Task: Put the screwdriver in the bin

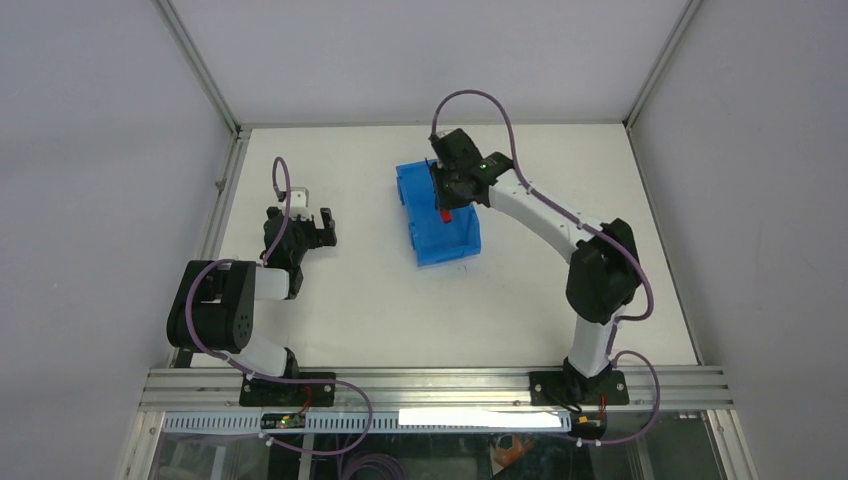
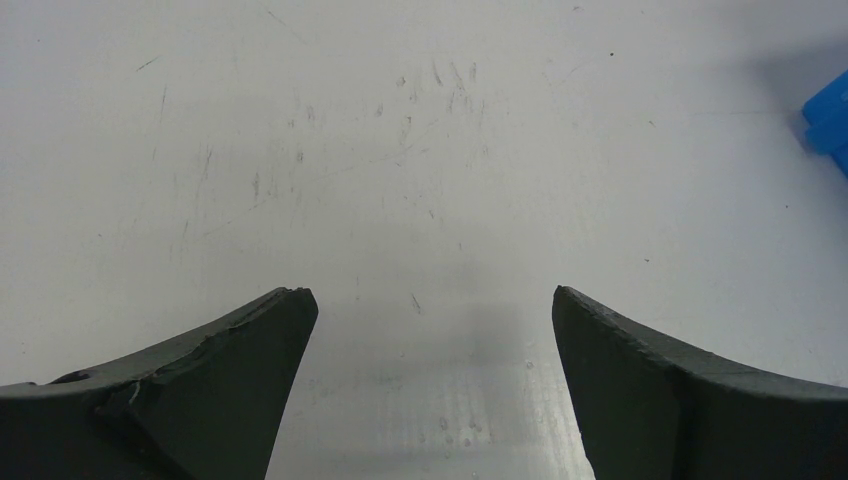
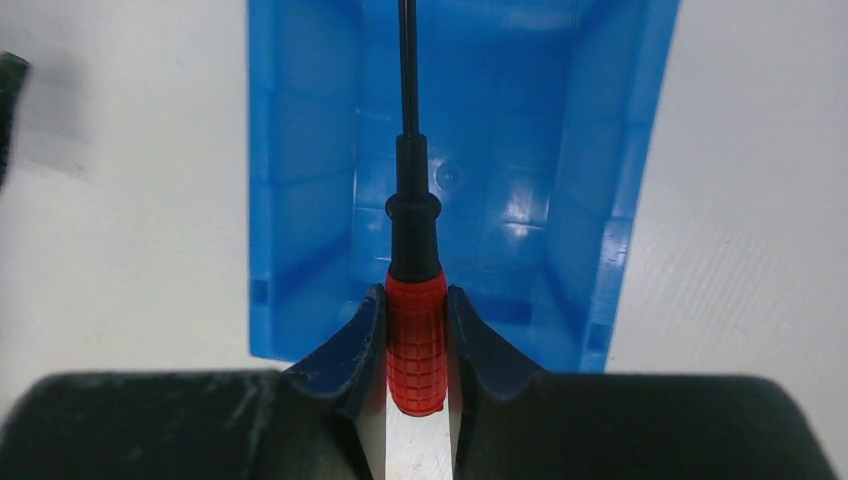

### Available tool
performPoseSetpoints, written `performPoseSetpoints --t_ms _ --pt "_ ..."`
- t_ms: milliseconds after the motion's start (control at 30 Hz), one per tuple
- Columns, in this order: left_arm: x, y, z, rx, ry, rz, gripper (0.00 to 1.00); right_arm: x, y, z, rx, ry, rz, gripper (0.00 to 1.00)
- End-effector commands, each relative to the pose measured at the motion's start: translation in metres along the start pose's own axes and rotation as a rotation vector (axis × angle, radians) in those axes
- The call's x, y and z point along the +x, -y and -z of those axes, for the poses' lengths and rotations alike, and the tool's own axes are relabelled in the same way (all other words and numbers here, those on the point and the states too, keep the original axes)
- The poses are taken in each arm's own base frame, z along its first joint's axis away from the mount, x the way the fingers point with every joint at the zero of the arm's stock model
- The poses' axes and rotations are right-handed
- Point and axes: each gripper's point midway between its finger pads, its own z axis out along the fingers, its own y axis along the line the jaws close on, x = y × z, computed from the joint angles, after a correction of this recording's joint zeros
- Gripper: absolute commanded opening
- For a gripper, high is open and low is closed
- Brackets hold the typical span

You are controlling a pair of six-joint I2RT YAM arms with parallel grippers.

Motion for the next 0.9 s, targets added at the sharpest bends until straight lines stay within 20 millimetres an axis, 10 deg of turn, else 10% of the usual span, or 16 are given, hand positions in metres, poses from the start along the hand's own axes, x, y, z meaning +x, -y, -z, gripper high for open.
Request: performPoseSetpoints --t_ms 0,200,367,667,867 --pt "-0.016 0.007 0.003 0.026 0.053 0.018 0.99 0.028 -0.012 -0.037 0.002 -0.044 -0.046 0.14" --pt "-0.016 0.007 0.003 0.025 0.053 0.018 0.99 0.067 0.000 -0.083 0.096 -0.150 -0.076 0.20" --pt "-0.016 0.007 0.003 0.024 0.053 0.018 0.99 0.062 -0.005 -0.086 0.093 -0.155 -0.056 0.37" --pt "-0.016 0.007 0.003 0.026 0.053 0.018 0.99 -0.011 -0.002 0.008 0.058 0.099 0.005 0.65" --pt "-0.016 0.007 0.003 0.026 0.054 0.018 0.99 -0.004 0.085 0.057 0.181 0.158 -0.088 0.99"
